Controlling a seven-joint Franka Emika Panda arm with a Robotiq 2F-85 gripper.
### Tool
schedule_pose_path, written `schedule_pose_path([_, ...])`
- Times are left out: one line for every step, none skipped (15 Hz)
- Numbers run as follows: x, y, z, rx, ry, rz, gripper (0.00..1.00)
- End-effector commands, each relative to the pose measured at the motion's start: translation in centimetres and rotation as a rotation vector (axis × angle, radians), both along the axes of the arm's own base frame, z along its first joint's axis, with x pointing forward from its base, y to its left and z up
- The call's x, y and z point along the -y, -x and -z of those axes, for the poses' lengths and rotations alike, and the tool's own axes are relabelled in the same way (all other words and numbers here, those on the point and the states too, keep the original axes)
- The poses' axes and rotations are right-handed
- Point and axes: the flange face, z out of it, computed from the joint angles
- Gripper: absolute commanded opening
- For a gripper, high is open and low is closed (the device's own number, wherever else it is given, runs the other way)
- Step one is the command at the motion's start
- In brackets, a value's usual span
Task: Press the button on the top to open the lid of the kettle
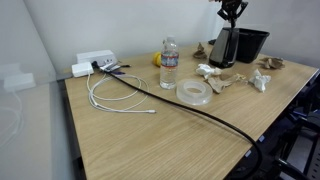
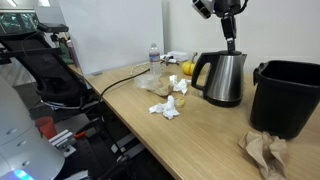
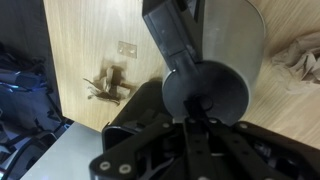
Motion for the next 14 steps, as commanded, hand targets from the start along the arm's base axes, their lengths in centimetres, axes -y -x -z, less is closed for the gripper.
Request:
schedule_pose_path([-0.5,-0.8,1.7,-0.032,0.043,-0.003,0.00])
schedule_pose_path([-0.5,-0.9,2.0,-0.042,0.060,-0.008,0.00])
schedule_pose_path([-0.5,-1.0,2.4,-0.054,0.078,-0.011,0.00])
schedule_pose_path([-0.7,-1.2,2.7,-0.067,0.090,-0.015,0.00])
schedule_pose_path([-1.0,-1.3,3.0,-0.078,0.103,-0.020,0.00])
schedule_pose_path([-1.3,-1.4,3.3,-0.087,0.114,-0.028,0.00])
schedule_pose_path([-1.6,-1.5,3.6,-0.098,0.123,-0.039,0.00])
schedule_pose_path([-1.8,-1.6,3.8,-0.112,0.130,-0.048,0.00])
schedule_pose_path([-2.0,-1.7,4.1,-0.128,0.137,-0.057,0.00])
schedule_pose_path([-2.1,-1.7,4.3,-0.140,0.141,-0.064,0.00])
schedule_pose_path([-2.2,-1.8,4.6,-0.149,0.147,-0.068,0.00])
schedule_pose_path([-2.4,-1.9,4.9,-0.161,0.151,-0.072,0.00])
schedule_pose_path([-2.5,-2.0,5.2,-0.169,0.155,-0.076,0.00])
schedule_pose_path([-2.7,-2.1,5.4,-0.180,0.157,-0.081,0.00])
